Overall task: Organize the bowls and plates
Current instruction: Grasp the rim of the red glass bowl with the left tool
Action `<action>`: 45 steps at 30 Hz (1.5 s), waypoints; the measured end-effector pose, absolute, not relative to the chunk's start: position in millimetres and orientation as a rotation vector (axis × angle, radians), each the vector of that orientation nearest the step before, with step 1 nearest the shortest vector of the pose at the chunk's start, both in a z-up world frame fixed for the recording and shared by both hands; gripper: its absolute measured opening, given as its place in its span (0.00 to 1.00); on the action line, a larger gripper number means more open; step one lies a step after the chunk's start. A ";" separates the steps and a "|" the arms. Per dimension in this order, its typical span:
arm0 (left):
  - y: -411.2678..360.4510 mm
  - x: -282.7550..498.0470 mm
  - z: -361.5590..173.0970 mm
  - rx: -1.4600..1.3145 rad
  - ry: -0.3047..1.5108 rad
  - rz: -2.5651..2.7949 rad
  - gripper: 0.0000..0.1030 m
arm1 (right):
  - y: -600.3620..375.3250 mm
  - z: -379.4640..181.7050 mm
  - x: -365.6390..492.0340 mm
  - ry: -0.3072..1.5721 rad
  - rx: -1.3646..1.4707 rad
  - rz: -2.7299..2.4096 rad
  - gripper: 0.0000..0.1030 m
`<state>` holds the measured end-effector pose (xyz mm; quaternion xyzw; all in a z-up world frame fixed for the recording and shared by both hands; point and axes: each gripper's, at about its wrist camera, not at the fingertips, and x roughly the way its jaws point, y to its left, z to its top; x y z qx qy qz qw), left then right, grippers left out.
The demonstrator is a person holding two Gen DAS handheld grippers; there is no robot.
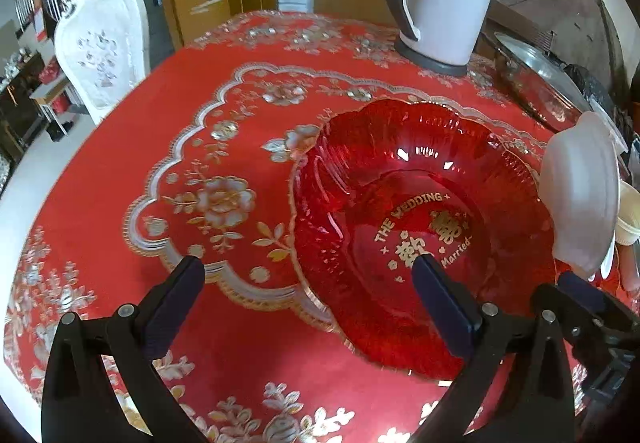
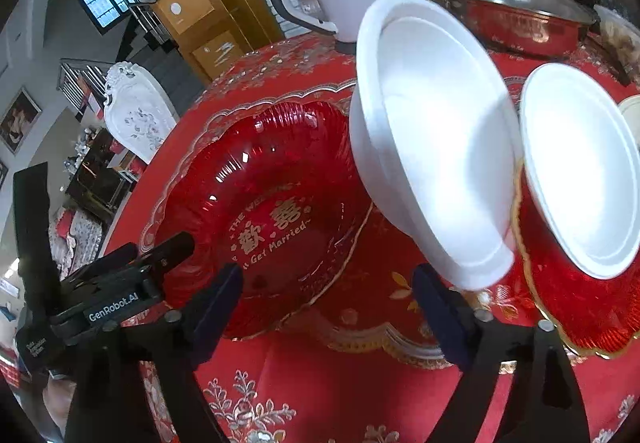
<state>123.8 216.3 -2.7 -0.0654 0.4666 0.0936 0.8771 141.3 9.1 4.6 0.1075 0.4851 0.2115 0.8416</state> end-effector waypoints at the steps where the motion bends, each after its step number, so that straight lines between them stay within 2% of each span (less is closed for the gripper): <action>1: 215.6 128.5 -5.1 -0.144 0.982 0.180 1.00 | 8.8 3.9 143.3 1.025 0.227 0.446 0.73; 2: 214.9 131.7 -7.0 -0.144 0.992 0.177 1.00 | 8.8 3.0 144.7 1.026 0.227 0.446 0.65; 4: 213.5 135.6 -9.1 -0.147 0.999 0.171 0.98 | 7.6 0.7 147.7 1.031 0.239 0.450 0.57; 6: 211.8 139.1 -10.2 -0.148 1.002 0.159 0.94 | 6.1 -2.1 150.4 1.034 0.254 0.460 0.55; 8: 210.9 143.2 -11.3 -0.155 1.008 0.150 0.85 | 6.5 -3.6 152.2 1.038 0.258 0.475 0.54; 10: 210.6 148.0 -13.5 -0.161 1.025 0.142 0.61 | 7.0 -3.5 152.6 1.037 0.261 0.486 0.49; 12: 210.0 152.7 -17.4 -0.170 1.048 0.129 0.50 | 5.2 -4.6 153.0 1.035 0.278 0.494 0.47; 14: 208.8 155.1 -19.3 -0.157 1.050 0.147 0.46 | 5.3 -4.7 154.7 1.029 0.273 0.482 0.47; 16: 210.0 157.4 -19.7 -0.140 1.041 0.178 0.32 | 7.6 -4.9 155.0 1.028 0.256 0.478 0.47; 19: 218.1 159.5 -21.2 -0.168 1.053 0.190 0.23 | 7.1 -5.4 156.1 1.027 0.271 0.470 0.38; 21: 218.7 161.1 -21.2 -0.166 1.054 0.191 0.23 | 8.0 -5.9 157.4 1.028 0.258 0.466 0.34; 23: 217.6 161.5 -20.7 -0.150 1.052 0.203 0.23 | 8.2 -6.5 157.8 1.023 0.243 0.458 0.22; 35: 224.3 146.1 -16.3 -0.161 1.049 0.223 0.22 | 11.3 0.6 133.9 1.011 0.182 0.512 0.22; 45: 240.1 81.6 3.8 -0.195 0.996 0.238 0.22 | 18.5 24.3 77.5 0.978 0.126 0.600 0.24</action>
